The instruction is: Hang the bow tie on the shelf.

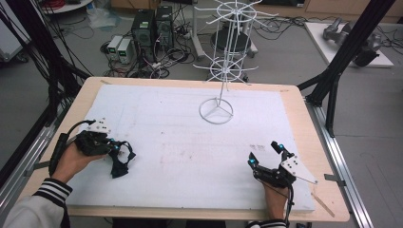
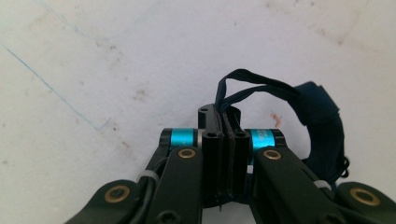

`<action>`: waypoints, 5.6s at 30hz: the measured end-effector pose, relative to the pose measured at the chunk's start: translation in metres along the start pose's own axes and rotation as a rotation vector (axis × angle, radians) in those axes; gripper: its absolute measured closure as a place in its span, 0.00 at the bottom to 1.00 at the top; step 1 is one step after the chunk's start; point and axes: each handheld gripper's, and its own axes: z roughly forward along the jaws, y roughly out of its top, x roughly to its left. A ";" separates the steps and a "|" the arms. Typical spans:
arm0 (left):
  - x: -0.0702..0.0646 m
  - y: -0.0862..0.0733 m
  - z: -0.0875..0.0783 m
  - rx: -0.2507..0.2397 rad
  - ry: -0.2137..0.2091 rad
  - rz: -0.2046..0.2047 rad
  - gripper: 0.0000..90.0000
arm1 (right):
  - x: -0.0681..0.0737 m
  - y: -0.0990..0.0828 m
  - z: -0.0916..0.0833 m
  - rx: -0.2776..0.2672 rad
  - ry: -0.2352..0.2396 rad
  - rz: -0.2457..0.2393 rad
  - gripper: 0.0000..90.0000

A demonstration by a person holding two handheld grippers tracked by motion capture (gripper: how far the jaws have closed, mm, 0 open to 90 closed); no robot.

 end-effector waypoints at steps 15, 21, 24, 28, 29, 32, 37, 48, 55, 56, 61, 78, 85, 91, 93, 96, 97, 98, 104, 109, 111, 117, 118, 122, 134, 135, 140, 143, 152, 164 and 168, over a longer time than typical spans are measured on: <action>0.001 0.005 -0.009 -0.171 0.002 -0.042 0.97 | 0.001 0.000 0.000 0.005 0.001 0.006 0.07; 0.002 0.006 -0.011 -0.237 -0.003 -0.076 0.97 | 0.001 0.000 0.000 0.004 0.000 0.004 0.07; 0.002 0.007 -0.013 -0.260 -0.003 -0.084 0.97 | 0.001 0.000 0.000 0.003 0.000 0.005 0.07; 0.002 0.008 -0.014 -0.306 -0.004 -0.102 0.97 | 0.001 0.000 0.000 0.004 0.000 0.005 0.07; 0.002 0.009 -0.014 -0.320 -0.007 -0.109 0.98 | 0.000 0.000 0.000 0.000 -0.001 -0.001 0.07; 0.002 0.011 -0.015 -0.357 -0.013 -0.115 0.97 | 0.000 0.000 0.000 0.000 -0.001 0.001 0.07; 0.002 0.013 -0.013 -0.403 -0.028 -0.123 0.98 | 0.001 0.000 0.000 0.003 -0.001 0.004 0.07; 0.004 0.022 -0.008 -0.485 -0.044 -0.152 0.98 | 0.001 0.000 0.000 0.003 -0.001 0.006 0.07; 0.003 0.032 -0.007 -0.537 -0.047 -0.173 0.98 | 0.000 0.000 0.000 0.000 -0.002 0.001 0.07; 0.003 0.034 -0.007 -0.545 -0.048 -0.177 0.98 | 0.001 0.000 0.000 0.003 0.000 0.006 0.07; 0.001 0.044 -0.004 -0.553 -0.057 -0.168 0.98 | 0.000 0.000 0.000 0.000 -0.002 0.000 0.07; -0.004 0.086 0.006 -0.587 -0.084 -0.134 0.97 | 0.000 0.000 0.000 -0.001 0.000 -0.001 0.07; -0.006 0.107 0.015 -0.591 -0.104 -0.120 0.97 | 0.000 0.000 0.000 0.000 0.000 0.000 0.07; -0.009 0.118 0.024 -0.602 -0.112 -0.125 0.97 | 0.000 0.000 0.000 -0.001 0.001 0.000 0.07; -0.009 0.122 0.026 -0.608 -0.112 -0.126 0.98 | 0.000 0.000 0.000 -0.001 0.001 -0.001 0.07; -0.009 0.128 0.029 -0.613 -0.116 -0.128 0.98 | 0.000 0.000 0.000 -0.001 0.001 -0.001 0.07; -0.008 0.130 0.029 -0.615 -0.118 -0.126 0.97 | 0.000 0.000 0.000 -0.001 0.001 -0.001 0.07; -0.009 0.132 0.030 -0.619 -0.120 -0.128 0.98 | 0.000 0.000 0.000 -0.001 0.001 -0.001 0.07; -0.007 0.144 0.034 -0.625 -0.125 -0.120 0.98 | 0.000 0.000 0.000 0.000 0.001 0.000 0.07; -0.008 0.154 0.039 -0.625 -0.128 -0.111 0.98 | 0.000 0.000 0.000 -0.001 0.002 0.001 0.07; -0.008 0.157 0.041 -0.626 -0.130 -0.108 0.98 | 0.000 0.000 0.000 -0.001 0.004 0.005 0.07; -0.008 0.166 0.046 -0.624 -0.131 -0.100 0.98 | 0.000 0.000 0.000 -0.001 0.002 -0.001 0.07; -0.008 0.167 0.046 -0.626 -0.131 -0.100 0.98 | 0.000 0.000 0.000 -0.001 0.002 0.000 0.07; -0.008 0.174 0.049 -0.636 -0.134 -0.102 0.97 | 0.001 0.000 0.000 0.005 0.004 0.006 0.07; -0.012 0.200 0.055 -0.651 -0.145 -0.074 0.98 | 0.000 0.000 0.000 0.001 0.005 0.002 0.07; -0.013 0.202 0.055 -0.650 -0.148 -0.071 0.98 | 0.000 0.000 0.000 0.001 0.005 0.005 0.07; -0.014 0.213 0.059 -0.655 -0.144 -0.069 0.98 | 0.000 0.000 0.000 -0.001 0.006 0.004 0.07; -0.015 0.219 0.061 -0.656 -0.143 -0.062 0.98 | -0.001 0.000 0.000 -0.001 0.006 0.002 0.07; -0.015 0.228 0.069 -0.664 -0.143 -0.076 0.97 | 0.000 0.000 0.000 0.000 0.005 0.006 0.07; -0.014 0.231 0.078 -0.658 -0.135 -0.080 0.98 | 0.000 0.000 0.000 0.001 0.004 0.007 0.07; -0.016 0.232 0.081 -0.649 -0.130 -0.079 0.97 | 0.000 0.000 0.000 0.001 0.005 0.008 0.07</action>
